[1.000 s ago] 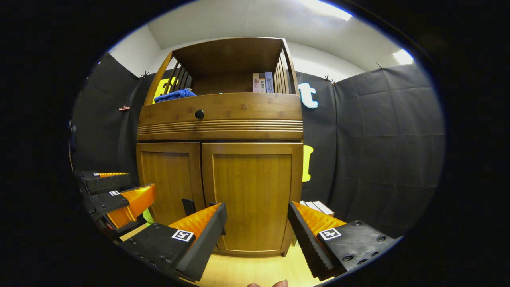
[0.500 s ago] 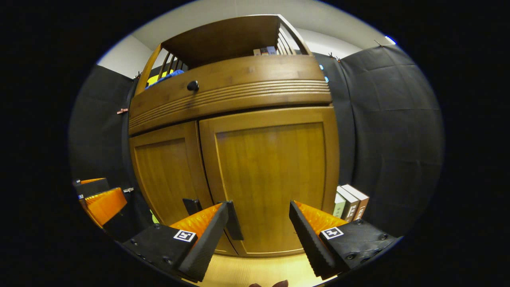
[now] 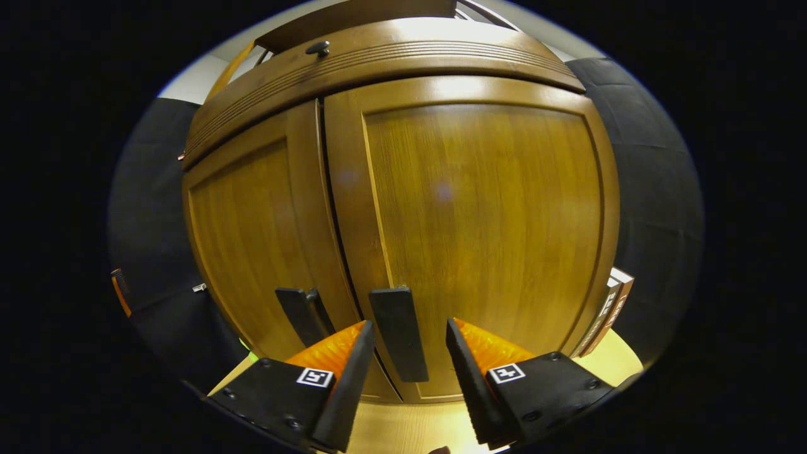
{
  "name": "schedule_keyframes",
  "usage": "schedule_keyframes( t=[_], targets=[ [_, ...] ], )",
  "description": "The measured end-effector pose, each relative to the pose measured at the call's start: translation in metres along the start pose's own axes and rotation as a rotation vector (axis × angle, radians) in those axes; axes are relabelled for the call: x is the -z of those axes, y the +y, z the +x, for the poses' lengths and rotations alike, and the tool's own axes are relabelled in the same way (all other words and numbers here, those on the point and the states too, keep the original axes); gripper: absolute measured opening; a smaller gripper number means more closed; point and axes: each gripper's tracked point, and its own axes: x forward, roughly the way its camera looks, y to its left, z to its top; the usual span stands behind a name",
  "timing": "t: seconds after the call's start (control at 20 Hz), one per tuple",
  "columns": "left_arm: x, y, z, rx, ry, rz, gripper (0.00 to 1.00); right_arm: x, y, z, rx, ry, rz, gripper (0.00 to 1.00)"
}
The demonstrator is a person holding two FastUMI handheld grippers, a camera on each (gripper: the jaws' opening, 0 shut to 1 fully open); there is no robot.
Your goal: Open the right door of the double-door shoe cabinet with the right hand, and open the left door with the left hand.
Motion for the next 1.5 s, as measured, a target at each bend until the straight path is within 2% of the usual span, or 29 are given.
schedule_keyframes(
  t=[0.05,0.15,0.2,0.25,0.3,0.35,0.4,0.45,0.65,0.7,0.9,1.0,1.05,1.1,1.15,1.4,1.5],
  targets=[
    [0.002,0.002,-0.002,-0.002,0.004,0.003,0.93,-0.001,-0.002,0.007,0.005,-0.001,-0.006,0.68],
    [0.004,0.004,-0.002,-0.008,0.011,0.009,0.96,-0.004,0.006,0.015,-0.021,0.001,0.009,0.52],
    [0.003,0.006,-0.003,-0.012,0.013,0.013,0.96,-0.002,0.008,0.014,-0.015,0.012,0.008,0.57],
    [0.003,0.006,-0.004,-0.015,0.014,0.017,0.96,-0.003,0.006,0.016,-0.003,-0.005,-0.013,0.36],
    [0.002,0.006,-0.005,-0.017,0.015,0.019,1.00,-0.003,0.005,0.014,0.010,-0.012,-0.048,0.41],
    [0.002,0.005,-0.004,-0.018,0.015,0.021,0.96,-0.005,0.005,0.009,0.018,-0.031,-0.083,0.35],
    [0.002,0.004,-0.004,-0.019,0.018,0.022,0.96,-0.003,0.006,0.011,0.023,-0.022,-0.096,0.35],
    [0.002,0.003,-0.005,-0.020,0.019,0.023,0.94,-0.004,0.006,0.009,0.019,-0.020,-0.089,0.28],
    [-0.002,-0.003,-0.007,-0.018,0.010,0.017,0.92,-0.002,0.005,-0.011,-0.014,0.007,-0.091,0.28],
    [-0.003,-0.005,-0.007,-0.018,0.009,0.013,0.96,0.000,0.004,-0.020,-0.024,0.012,-0.083,0.28],
    [-0.006,-0.012,-0.011,-0.022,-0.006,0.014,0.96,0.005,-0.007,-0.060,-0.061,0.023,-0.058,0.28],
    [-0.009,-0.014,-0.014,-0.029,-0.016,0.016,0.92,0.006,-0.014,-0.079,-0.073,0.030,-0.044,0.28],
    [-0.009,-0.014,-0.015,-0.033,-0.020,0.015,0.92,0.007,-0.019,-0.089,-0.076,0.035,-0.039,0.28],
    [-0.010,-0.014,-0.016,-0.037,-0.022,0.011,1.00,0.007,-0.024,-0.099,-0.079,0.034,-0.038,0.28],
    [-0.010,-0.016,-0.017,-0.039,-0.021,0.006,0.92,0.008,-0.029,-0.110,-0.080,0.039,-0.039,0.28],
    [-0.015,-0.020,-0.025,-0.058,-0.030,-0.003,0.92,0.008,-0.065,-0.156,-0.073,0.044,-0.029,0.28],
    [-0.013,-0.025,-0.025,-0.058,-0.026,-0.005,0.96,0.008,-0.083,-0.171,-0.057,0.048,-0.019,0.27]
  ],
)
